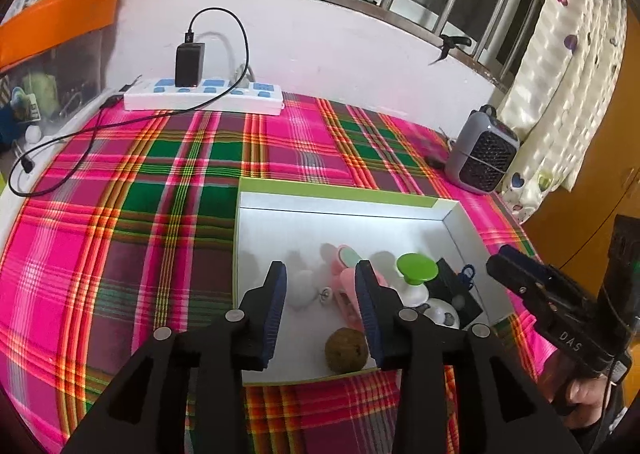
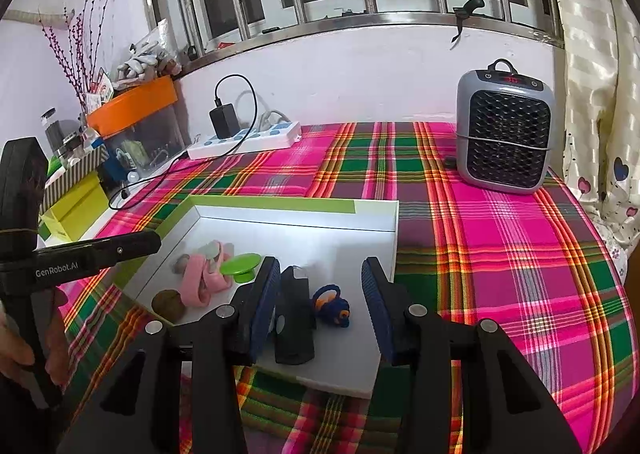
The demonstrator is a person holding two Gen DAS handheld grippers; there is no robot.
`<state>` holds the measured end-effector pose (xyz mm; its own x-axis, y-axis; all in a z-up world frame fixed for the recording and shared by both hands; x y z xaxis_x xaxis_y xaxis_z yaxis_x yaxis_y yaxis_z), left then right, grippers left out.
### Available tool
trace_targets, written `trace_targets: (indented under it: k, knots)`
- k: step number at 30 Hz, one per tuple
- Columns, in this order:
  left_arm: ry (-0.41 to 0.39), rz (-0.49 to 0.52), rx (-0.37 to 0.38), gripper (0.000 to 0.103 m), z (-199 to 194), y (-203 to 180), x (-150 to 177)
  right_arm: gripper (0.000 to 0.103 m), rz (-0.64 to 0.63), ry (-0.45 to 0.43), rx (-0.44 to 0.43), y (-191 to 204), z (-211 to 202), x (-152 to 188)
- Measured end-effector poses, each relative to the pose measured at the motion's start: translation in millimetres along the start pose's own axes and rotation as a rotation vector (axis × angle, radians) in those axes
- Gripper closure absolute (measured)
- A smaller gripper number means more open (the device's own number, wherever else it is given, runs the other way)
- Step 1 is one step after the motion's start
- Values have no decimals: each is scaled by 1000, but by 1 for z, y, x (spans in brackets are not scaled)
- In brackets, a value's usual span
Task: Organize objects
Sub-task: 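Withdraw both tools from the box toward the walnut and white ball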
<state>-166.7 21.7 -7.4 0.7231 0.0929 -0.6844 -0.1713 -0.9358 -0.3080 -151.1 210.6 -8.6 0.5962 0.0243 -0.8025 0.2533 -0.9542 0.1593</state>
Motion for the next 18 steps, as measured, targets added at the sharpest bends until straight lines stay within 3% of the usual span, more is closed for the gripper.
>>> trace_targets:
  k: [4, 5, 6, 10, 18]
  knots:
    - [8, -63, 103, 68, -6, -3, 0, 57, 16, -11, -29, 1, -5, -3]
    - [8, -88, 124, 68, -8, -2, -1, 51, 19, -14, -32, 1, -6, -4]
    - [8, -102, 126, 68, -9, 1, -1, 47, 22, -18, -35, 2, -9, -4]
    - [-5, -120, 125, 68, -21, 2, 2, 46, 23, -23, -57, 7, -20, -2]
    - [7, -30, 105, 68, -41, -21, 33, 46, -17, 32, -72, 24, -39, 23]
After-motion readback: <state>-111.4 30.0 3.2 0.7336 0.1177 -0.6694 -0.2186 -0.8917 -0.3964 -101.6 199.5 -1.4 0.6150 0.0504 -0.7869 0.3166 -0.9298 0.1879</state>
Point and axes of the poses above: each gripper's, at about its wrist camera, not at the fingertips, and z roughly the way its jaws point, y to its left, x to its underside, the point moved 9 cm from there along z, roughly the way its jaws point, and after that the axes turned 1 degree about -z, right-handed, at the moved point
